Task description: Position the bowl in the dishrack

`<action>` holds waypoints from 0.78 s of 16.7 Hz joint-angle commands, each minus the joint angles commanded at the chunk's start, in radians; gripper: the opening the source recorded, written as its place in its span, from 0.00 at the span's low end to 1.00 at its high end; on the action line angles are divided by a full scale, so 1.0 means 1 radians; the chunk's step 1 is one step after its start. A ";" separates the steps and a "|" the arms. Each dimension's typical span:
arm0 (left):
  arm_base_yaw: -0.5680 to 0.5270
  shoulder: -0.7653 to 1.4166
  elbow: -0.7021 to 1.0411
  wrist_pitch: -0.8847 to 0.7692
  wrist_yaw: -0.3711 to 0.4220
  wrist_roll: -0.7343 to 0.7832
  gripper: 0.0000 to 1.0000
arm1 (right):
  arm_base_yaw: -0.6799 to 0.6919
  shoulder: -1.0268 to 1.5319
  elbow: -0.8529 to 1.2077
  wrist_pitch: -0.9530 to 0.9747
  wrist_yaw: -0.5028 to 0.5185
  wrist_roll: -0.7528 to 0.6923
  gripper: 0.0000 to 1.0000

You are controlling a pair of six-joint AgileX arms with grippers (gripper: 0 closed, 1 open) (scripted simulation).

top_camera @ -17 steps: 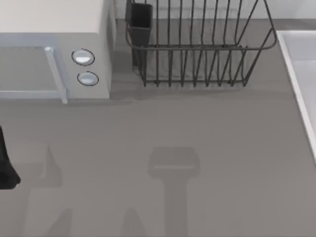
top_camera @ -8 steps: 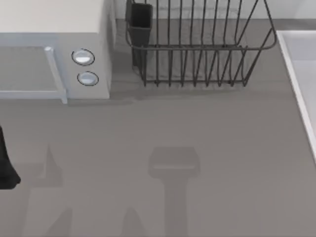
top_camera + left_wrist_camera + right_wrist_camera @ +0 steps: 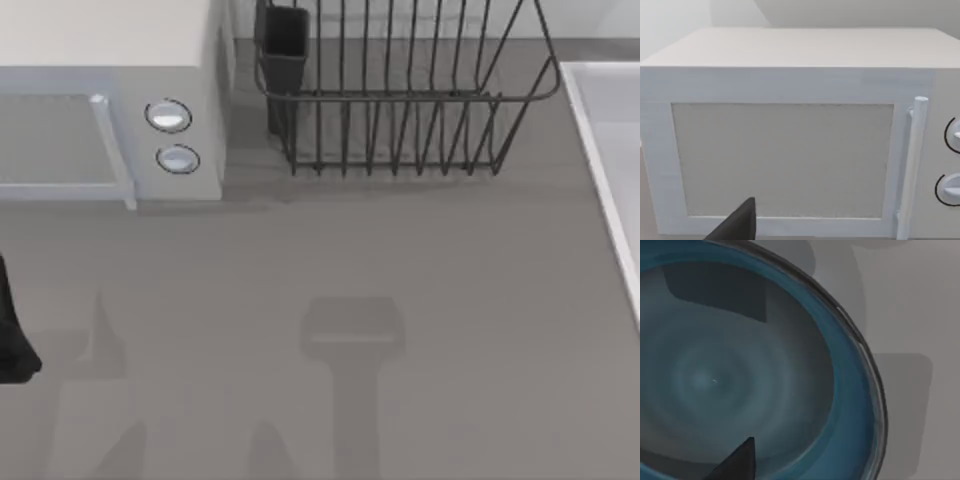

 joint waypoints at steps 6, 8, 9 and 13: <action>0.000 0.000 0.000 0.000 0.000 0.000 1.00 | -0.001 0.058 -0.118 0.171 0.000 0.000 1.00; 0.000 0.000 0.000 0.000 0.000 0.000 1.00 | -0.001 0.058 -0.118 0.171 0.000 0.000 1.00; 0.000 0.000 0.000 0.000 0.000 0.000 1.00 | -0.001 0.058 -0.118 0.171 0.000 0.000 1.00; 0.000 0.000 0.000 0.000 0.000 0.000 1.00 | -0.001 0.058 -0.118 0.171 0.000 0.000 0.70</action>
